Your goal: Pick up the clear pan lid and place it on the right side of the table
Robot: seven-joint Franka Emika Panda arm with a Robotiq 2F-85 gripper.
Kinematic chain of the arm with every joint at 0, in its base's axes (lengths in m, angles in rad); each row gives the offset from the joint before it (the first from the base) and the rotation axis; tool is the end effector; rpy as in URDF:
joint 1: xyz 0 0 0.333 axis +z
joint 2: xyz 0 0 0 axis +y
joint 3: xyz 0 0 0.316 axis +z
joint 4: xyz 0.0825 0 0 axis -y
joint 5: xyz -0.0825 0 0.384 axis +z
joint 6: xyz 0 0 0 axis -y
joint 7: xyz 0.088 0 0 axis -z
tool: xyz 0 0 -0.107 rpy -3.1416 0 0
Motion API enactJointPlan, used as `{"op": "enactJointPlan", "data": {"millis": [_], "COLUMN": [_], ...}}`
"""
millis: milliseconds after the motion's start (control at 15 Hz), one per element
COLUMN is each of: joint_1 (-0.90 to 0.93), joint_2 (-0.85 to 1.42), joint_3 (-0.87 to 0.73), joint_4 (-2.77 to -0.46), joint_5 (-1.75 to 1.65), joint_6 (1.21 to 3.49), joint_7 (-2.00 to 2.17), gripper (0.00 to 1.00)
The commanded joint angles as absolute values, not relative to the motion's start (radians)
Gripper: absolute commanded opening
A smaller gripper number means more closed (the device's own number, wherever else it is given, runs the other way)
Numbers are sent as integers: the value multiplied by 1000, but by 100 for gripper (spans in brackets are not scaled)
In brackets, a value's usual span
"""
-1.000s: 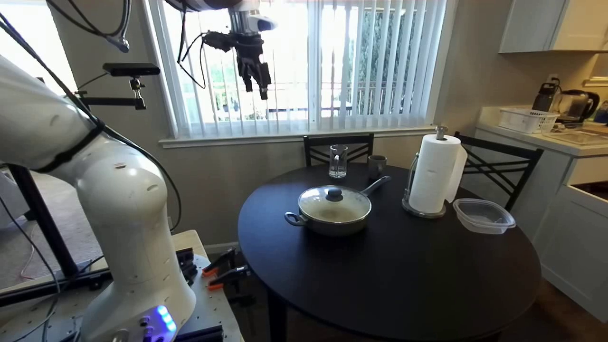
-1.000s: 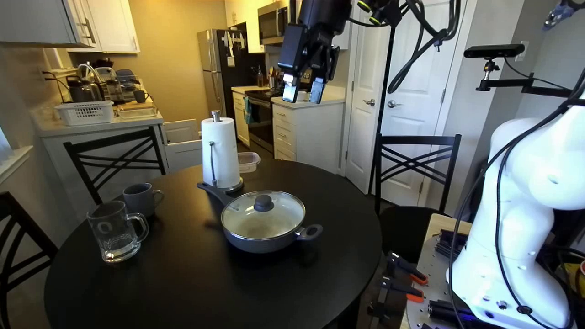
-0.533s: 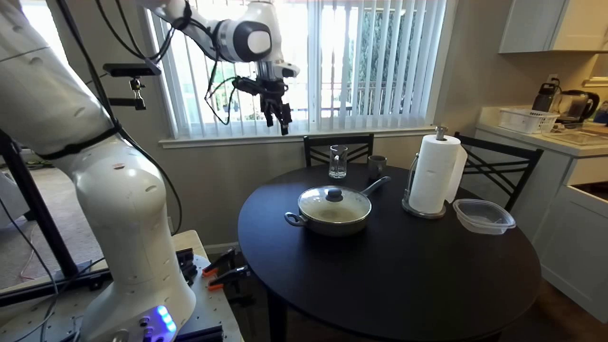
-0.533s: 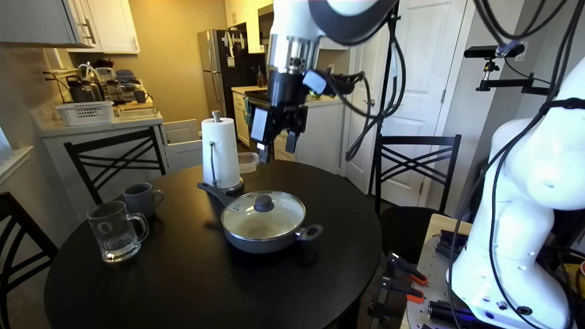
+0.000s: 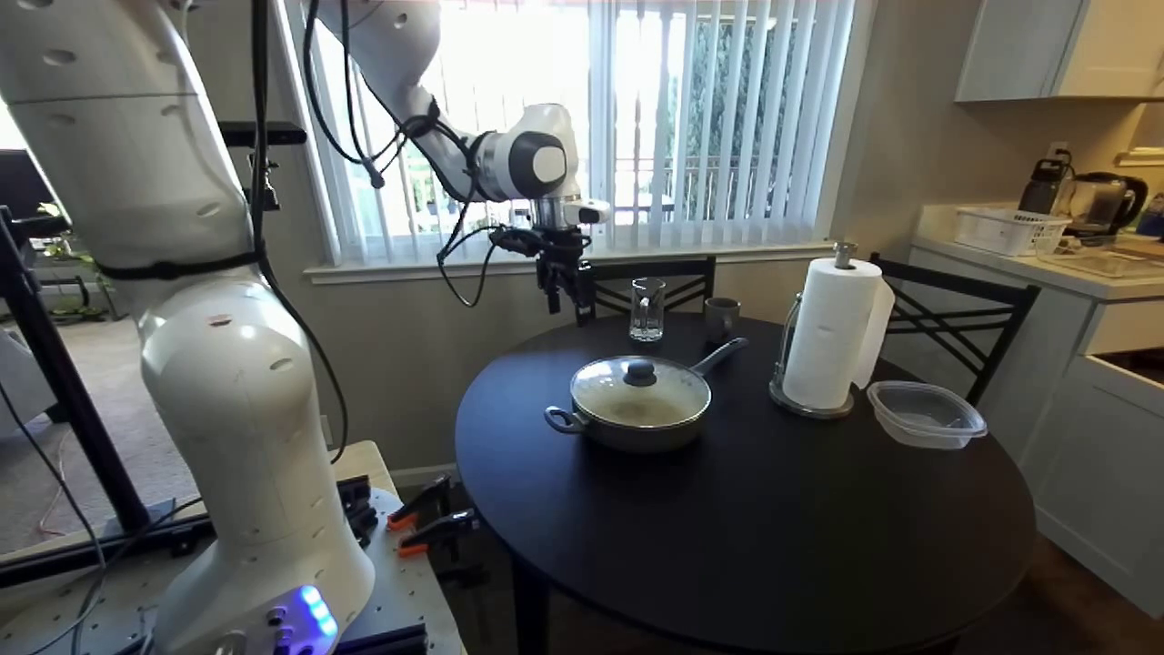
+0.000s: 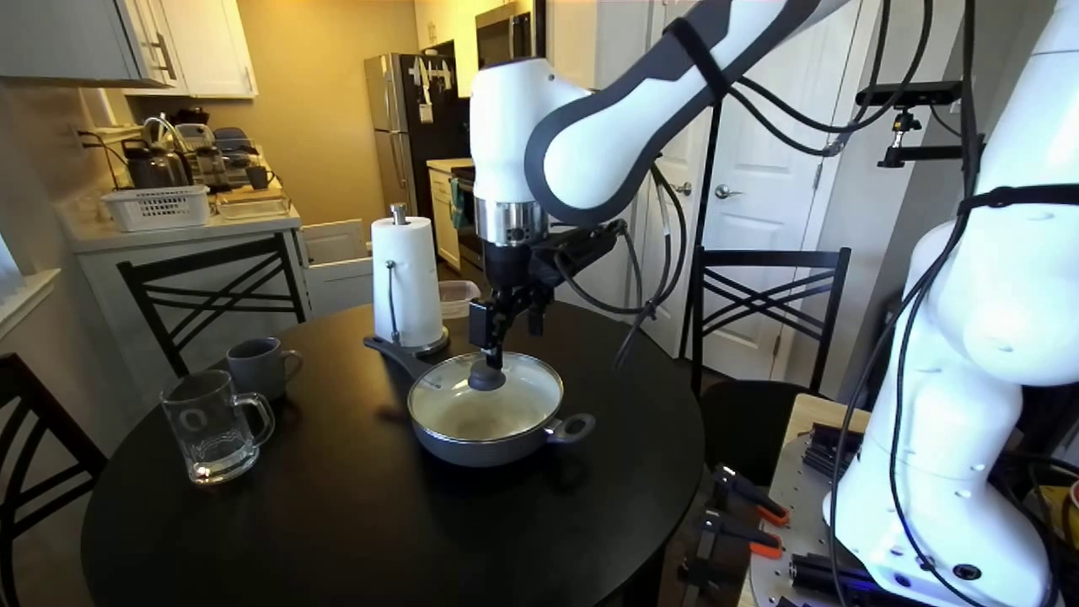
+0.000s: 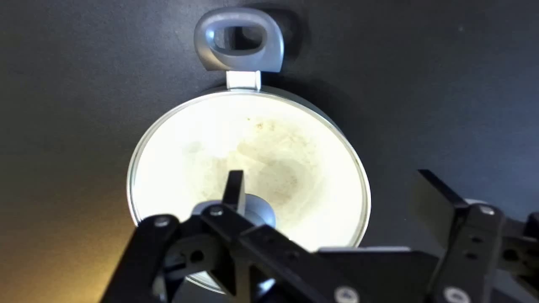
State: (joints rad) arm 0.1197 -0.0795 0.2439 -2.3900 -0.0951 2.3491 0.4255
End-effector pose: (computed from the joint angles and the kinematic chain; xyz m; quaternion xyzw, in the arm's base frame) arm 0.4571 0.1725 0.3521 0.9989 0.0016 0.0333 0.0338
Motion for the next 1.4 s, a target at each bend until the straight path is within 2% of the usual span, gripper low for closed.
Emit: {"op": "enactJointPlan", "data": {"millis": [0, 533, 1333], "joint_1": [121, 143, 116], "joint_2": [35, 243, 341], "joint_3": [212, 113, 52], "joint_4": [-2322, -2109, -2046], "joint_5": [-142, -105, 81], "joint_6": [2355, 2311, 2301], "joint_7": [513, 519, 464], "gripper": [100, 100, 100]}}
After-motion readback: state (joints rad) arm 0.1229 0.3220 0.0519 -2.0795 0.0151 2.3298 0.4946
